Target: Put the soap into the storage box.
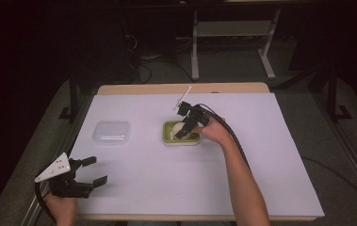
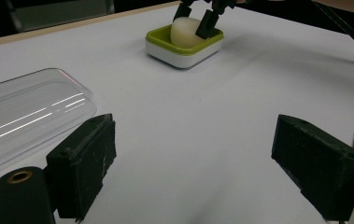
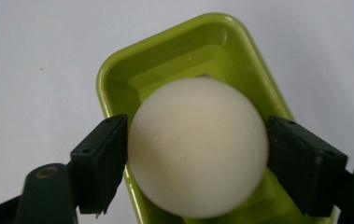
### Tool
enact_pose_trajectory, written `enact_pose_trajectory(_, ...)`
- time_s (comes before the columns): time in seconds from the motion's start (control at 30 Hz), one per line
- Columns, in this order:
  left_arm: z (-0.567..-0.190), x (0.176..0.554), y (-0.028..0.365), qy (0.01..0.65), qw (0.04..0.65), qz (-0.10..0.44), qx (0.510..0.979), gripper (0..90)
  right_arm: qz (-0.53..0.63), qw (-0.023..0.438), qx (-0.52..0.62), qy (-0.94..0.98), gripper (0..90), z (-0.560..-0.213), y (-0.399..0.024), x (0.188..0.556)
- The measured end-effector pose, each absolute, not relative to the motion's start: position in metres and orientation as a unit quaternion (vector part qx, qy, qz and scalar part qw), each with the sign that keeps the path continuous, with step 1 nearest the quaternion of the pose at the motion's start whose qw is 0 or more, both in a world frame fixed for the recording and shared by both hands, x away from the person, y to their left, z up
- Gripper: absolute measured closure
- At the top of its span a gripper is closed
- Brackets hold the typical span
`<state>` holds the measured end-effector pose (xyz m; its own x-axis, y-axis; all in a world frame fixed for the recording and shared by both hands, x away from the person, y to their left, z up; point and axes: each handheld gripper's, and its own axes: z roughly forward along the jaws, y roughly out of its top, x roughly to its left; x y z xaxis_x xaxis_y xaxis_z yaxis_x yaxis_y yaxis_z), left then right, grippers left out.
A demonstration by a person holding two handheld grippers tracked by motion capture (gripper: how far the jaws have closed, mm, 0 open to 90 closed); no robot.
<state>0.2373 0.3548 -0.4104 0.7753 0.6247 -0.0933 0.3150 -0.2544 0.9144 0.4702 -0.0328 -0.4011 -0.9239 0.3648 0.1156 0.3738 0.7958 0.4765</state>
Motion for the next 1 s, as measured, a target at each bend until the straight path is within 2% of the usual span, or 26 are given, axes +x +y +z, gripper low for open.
enact_pose_trajectory(0.1,-0.411,0.238,0.355,0.302,0.531,0.145,0.779,13.2,-0.282,0.004,-0.194,-0.94,31.8,-0.392,-0.038,0.47)
enact_pose_trajectory(0.23,-0.41,0.238,0.354,0.301,0.53,0.146,0.78,13.2,-0.28,-0.002,-0.193,-0.94,29.9,-0.388,-0.041,0.469)
enact_pose_trajectory(0.37,-0.411,0.238,0.354,0.302,0.529,0.145,0.78,13.2,-0.275,0.014,-0.202,-0.94,28.0,-0.389,-0.045,0.469)
enact_pose_trajectory(0.67,-0.411,0.238,0.353,0.301,0.526,0.145,0.782,13.2,-0.278,0.018,-0.197,-0.94,25.6,-0.379,-0.051,0.461)
enact_pose_trajectory(1.0,-0.412,0.238,0.352,0.303,0.524,0.145,0.782,13.2,-0.285,0.012,-0.194,-0.939,25.4,-0.371,-0.063,0.449)
